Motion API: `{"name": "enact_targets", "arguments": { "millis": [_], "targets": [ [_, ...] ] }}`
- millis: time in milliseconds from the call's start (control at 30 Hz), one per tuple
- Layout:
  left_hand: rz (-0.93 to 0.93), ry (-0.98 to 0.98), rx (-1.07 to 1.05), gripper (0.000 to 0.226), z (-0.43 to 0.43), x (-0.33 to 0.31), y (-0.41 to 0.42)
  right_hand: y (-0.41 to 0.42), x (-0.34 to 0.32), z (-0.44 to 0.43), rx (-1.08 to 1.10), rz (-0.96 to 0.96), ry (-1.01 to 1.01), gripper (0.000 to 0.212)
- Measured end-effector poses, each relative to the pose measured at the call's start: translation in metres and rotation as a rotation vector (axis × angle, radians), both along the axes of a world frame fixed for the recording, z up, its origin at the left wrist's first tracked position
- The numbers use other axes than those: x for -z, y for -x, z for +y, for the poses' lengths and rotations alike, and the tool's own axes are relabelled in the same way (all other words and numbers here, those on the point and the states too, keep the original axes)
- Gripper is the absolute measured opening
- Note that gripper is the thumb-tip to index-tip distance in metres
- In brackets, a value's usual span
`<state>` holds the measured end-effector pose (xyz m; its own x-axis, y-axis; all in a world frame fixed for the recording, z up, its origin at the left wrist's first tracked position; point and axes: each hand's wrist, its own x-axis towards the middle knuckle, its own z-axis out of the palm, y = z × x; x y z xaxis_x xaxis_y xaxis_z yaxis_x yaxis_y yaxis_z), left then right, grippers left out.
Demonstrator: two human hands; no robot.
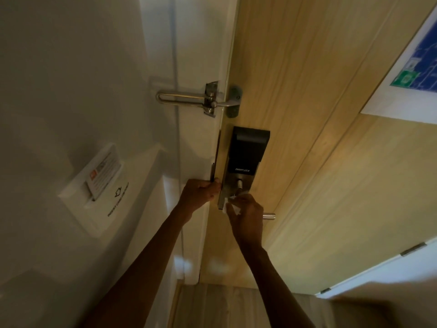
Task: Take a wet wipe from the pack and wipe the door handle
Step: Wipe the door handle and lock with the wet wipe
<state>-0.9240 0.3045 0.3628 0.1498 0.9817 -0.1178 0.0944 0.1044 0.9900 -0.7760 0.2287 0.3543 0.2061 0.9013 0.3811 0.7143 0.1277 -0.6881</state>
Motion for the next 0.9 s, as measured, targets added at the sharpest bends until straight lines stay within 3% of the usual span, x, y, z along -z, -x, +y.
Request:
{"name": "enact_targets", "arguments": {
  "millis": [100,233,433,667,800,900],
  "targets": [
    [-0.012,0.021,0.007,0.032,0.001,-0.003,-0.001,-0.018,0.007,-0.015,-0.035,-0.140,-0.038,0.017],
    [-0.028,0.018,0.007,0.021,0.000,-0.004,-0.002,-0.030,-0.004,-0.013,0.062,0.064,-0.008,0.007],
    [-0.023,0.012,0.004,0.020,-0.002,-0.004,-0.002,-0.002,-0.006,0.011,0.242,0.062,0.127,0.015],
    [-0.046,0.029,-0.011,0.016,-0.004,-0.007,-0.004,-0.032,-0.010,0.010,0.068,-0.154,0.148,0.021],
    [-0.039,0.048,-0.001,0.019,-0.006,-0.009,-0.004,-0.019,-0.011,0.012,0.099,-0.116,0.121,0.019],
    [-0.031,0.047,-0.012,0.017,-0.006,-0.012,-0.005,-0.040,-0.005,0.005,-0.082,-0.214,0.111,0.028]
  ]
}}
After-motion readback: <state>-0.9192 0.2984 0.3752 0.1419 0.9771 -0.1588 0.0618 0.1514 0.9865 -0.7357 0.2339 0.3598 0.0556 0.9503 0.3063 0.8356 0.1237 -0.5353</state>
